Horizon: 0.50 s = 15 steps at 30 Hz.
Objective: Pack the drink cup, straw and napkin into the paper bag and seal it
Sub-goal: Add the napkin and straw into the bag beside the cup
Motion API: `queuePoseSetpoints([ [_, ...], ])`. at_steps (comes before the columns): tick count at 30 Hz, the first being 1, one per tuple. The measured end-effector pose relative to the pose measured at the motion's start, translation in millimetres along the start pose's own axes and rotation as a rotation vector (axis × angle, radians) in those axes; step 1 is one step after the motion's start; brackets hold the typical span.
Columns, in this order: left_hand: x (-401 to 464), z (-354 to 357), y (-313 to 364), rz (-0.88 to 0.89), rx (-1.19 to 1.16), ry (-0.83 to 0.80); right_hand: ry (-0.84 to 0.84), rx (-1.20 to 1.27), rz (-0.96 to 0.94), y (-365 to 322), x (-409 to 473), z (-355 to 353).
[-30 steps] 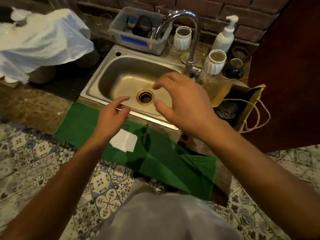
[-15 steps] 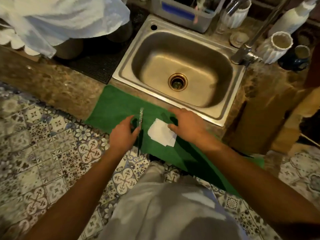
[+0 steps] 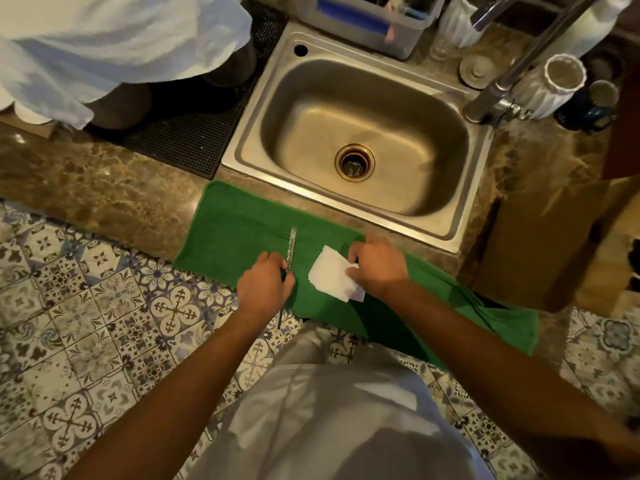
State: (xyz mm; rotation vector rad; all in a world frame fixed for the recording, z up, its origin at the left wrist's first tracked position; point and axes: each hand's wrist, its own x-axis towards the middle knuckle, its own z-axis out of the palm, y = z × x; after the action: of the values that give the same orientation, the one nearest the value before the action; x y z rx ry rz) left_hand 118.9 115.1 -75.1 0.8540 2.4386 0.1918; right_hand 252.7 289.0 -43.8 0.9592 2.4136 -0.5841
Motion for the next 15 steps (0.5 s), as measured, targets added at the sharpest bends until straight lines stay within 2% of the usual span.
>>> queuePoseSetpoints([
  [3, 0.4, 0.0, 5.7, -0.022, 0.037, -0.022, 0.027, -0.007, 0.019, 0.9, -1.8, 1.1],
  [7, -3.1, -1.3, 12.5, -0.025, -0.033, 0.019, 0.034, 0.018, 0.019, 8.0, -8.9, -2.0],
  [12, -12.0, -18.6, 24.1, 0.019, -0.233, 0.086, 0.138, 0.202, -0.027, 28.5, -28.5, -24.2],
  [15, -17.5, -37.0, 46.3, 0.087, -0.324, 0.122, 0.217, 0.409, -0.11, 44.3, -46.7, -47.1],
])
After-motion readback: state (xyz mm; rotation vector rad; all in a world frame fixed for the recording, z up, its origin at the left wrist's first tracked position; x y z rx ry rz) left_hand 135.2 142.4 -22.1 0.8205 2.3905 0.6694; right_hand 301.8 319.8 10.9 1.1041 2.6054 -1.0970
